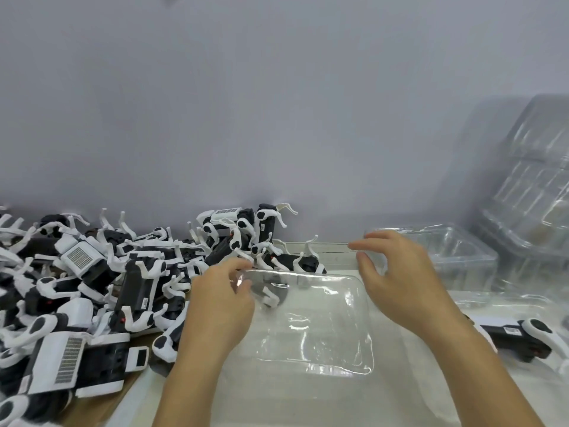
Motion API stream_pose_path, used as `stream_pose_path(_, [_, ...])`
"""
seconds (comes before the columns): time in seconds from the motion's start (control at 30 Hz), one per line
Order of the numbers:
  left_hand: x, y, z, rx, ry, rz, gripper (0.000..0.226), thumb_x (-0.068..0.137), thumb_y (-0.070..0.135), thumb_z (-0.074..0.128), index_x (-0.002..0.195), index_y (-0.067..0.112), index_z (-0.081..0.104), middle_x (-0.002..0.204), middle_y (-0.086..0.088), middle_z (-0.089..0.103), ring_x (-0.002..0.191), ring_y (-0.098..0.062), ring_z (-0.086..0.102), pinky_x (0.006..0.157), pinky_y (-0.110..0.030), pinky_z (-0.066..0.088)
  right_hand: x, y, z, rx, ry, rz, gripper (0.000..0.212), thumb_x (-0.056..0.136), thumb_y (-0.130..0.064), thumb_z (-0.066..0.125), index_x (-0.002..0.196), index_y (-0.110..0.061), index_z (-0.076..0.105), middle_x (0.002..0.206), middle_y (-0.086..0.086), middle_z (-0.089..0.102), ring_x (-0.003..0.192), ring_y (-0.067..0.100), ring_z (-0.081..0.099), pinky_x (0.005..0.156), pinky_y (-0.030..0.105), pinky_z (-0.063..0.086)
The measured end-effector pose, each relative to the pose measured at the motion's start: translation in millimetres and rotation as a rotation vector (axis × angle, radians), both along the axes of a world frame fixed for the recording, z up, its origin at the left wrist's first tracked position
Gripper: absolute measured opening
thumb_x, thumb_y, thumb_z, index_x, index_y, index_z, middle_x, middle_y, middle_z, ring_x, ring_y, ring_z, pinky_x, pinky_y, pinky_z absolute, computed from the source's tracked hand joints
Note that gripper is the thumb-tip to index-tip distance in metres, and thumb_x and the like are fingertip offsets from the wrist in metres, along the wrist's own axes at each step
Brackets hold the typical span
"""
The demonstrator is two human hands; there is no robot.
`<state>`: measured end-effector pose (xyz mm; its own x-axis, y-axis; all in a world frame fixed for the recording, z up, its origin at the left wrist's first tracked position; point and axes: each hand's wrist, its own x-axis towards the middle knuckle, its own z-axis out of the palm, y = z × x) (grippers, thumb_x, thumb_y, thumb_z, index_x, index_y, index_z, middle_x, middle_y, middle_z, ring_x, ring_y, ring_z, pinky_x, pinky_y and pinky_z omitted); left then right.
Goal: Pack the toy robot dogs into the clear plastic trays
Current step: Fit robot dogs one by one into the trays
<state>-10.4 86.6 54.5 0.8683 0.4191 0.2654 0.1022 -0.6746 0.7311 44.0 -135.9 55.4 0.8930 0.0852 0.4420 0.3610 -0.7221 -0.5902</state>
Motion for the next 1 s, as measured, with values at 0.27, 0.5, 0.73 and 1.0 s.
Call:
stream_pose_path(0.27, [-13.7, 6.4, 32.8, 0.0, 0.057, -0.074, 0.023, 0.094, 0.015, 0.06, 0.094, 0.037, 0.069, 0.089, 0.012, 0.064, 0.068, -0.004, 0.061, 0.046, -0.008, 0.039, -3.2, -14.8, 21.2, 0.113, -0.118, -0.013, 0.022, 0.093, -0.016, 0.059, 0.105, -0.025, 0.076, 0.109, -0.013, 0.064, 0.103, 0.002, 0.053, 0.084, -0.002, 0.028])
stream_pose_path(0.5, [-5.8, -0.3, 8.5, 0.095, 0.331, -0.162, 0.018, 0.095, 0.018, 0.055, 0.097, 0.034, 0.064, 0.095, 0.009, 0.062, 0.077, -0.006, 0.061, 0.052, -0.015, 0.041, -2.1, -14.1, 19.5, 0.122, -0.106, 0.002, 0.022, 0.093, -0.013, 0.06, 0.104, -0.023, 0.076, 0.106, -0.012, 0.065, 0.1, 0.001, 0.052, 0.083, -0.007, 0.026])
stream_pose_path(0.73, [8.1, -10.0, -22.6, 0.051, 0.243, -0.038, 0.024, 0.094, 0.022, 0.06, 0.117, 0.026, 0.059, 0.105, 0.0, 0.057, 0.075, -0.006, 0.056, 0.062, -0.023, 0.042, 3.5, -13.4, 7.8, 0.116, -0.052, 0.03, 0.024, 0.093, -0.015, 0.058, 0.106, -0.027, 0.075, 0.107, -0.017, 0.065, 0.101, -0.005, 0.049, 0.081, -0.008, 0.028])
stream_pose_path(1.0, [15.3, -18.6, -18.6, 0.104, 0.007, -0.088, 0.021, 0.093, 0.02, 0.063, 0.112, 0.025, 0.056, 0.108, 0.007, 0.053, 0.096, -0.008, 0.05, 0.077, -0.022, 0.036, 4.4, -5.4, 3.2, 0.107, -0.055, 0.042, 0.023, 0.093, -0.016, 0.058, 0.105, -0.025, 0.075, 0.1, -0.018, 0.061, 0.1, -0.005, 0.049, 0.079, -0.01, 0.024])
